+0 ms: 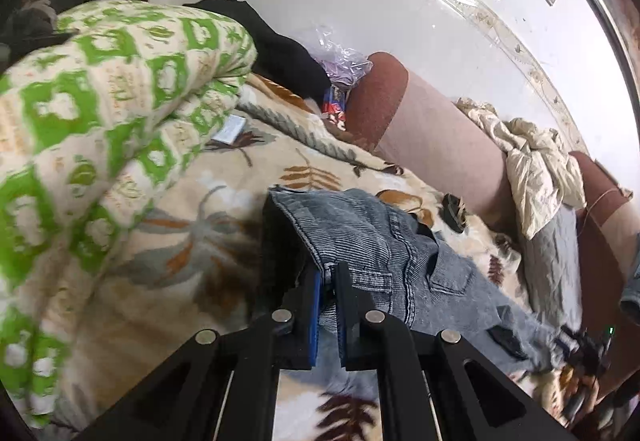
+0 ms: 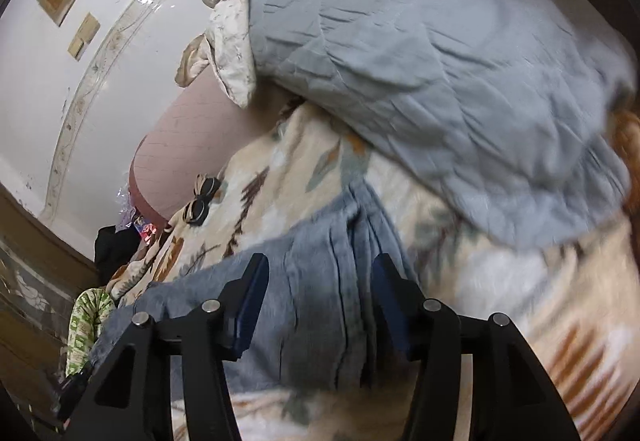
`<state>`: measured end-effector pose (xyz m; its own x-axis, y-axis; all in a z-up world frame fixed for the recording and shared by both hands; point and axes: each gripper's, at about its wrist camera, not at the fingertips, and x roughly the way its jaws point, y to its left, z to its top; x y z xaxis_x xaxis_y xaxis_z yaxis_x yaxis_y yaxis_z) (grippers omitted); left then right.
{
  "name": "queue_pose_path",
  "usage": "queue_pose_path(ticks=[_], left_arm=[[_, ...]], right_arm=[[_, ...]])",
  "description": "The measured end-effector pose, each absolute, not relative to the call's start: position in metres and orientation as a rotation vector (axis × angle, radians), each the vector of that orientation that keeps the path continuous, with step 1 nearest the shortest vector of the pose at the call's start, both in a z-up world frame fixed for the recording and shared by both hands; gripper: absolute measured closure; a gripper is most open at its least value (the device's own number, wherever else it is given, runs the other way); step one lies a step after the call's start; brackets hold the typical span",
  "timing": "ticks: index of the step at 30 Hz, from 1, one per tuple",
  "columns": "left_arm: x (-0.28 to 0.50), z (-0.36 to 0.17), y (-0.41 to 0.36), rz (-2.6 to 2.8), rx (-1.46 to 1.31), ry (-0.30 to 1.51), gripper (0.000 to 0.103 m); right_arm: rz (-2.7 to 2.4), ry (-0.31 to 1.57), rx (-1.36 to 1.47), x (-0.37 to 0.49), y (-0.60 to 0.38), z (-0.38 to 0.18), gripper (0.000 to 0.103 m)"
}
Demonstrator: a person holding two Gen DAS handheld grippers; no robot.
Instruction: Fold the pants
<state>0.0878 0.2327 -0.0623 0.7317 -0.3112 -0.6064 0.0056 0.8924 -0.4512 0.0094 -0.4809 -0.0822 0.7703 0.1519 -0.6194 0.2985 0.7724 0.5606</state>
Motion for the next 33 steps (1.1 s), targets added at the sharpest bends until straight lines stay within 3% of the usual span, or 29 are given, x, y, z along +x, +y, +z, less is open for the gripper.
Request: queue_pose_path(ticks=[14,15,16,17,27,31,33], left_arm=[[0.087,-0.085,0.248,-0.129,-0.381,0.833,0.096],[0.088,-0.085,0.248,-0.126,-0.382,0.835,0.096],[0.089,-0.086,0.248,-0.122,-0.381,0.837,0.096],[0.089,-0.086,0.248,-0.121,-0.384,0.836,0.096],[0.082,-0.068,0.26,-0.157,-0.479,0.764,0.096],[0.084,-0.072,0.259,-0.137,-0.442,0.809,0.096],[0.086,-0.08,0.26,-0.131,-0.45,0.852,0.096]], right_arm=[[-0.101,0.859,0.638,0.075,-0.475,-0.117,0.048],[-0.086,0.869,0.646,0.077,-0.475,-0.12,0.052],[-0.078,0.878,0.643,0.079,-0.474,-0.121,0.076],[-0.073,0.887,0.626,0.08,-0.471,-0.12,0.092],[-0.075,0.6,0.531,0.063,-0.454,-0.047,0.093],[-0.116,0.641,0.508,0.074,-0.457,-0.063,0.092],[-0.141,0.711,0.52,0.081,-0.463,-0.081,0.087]])
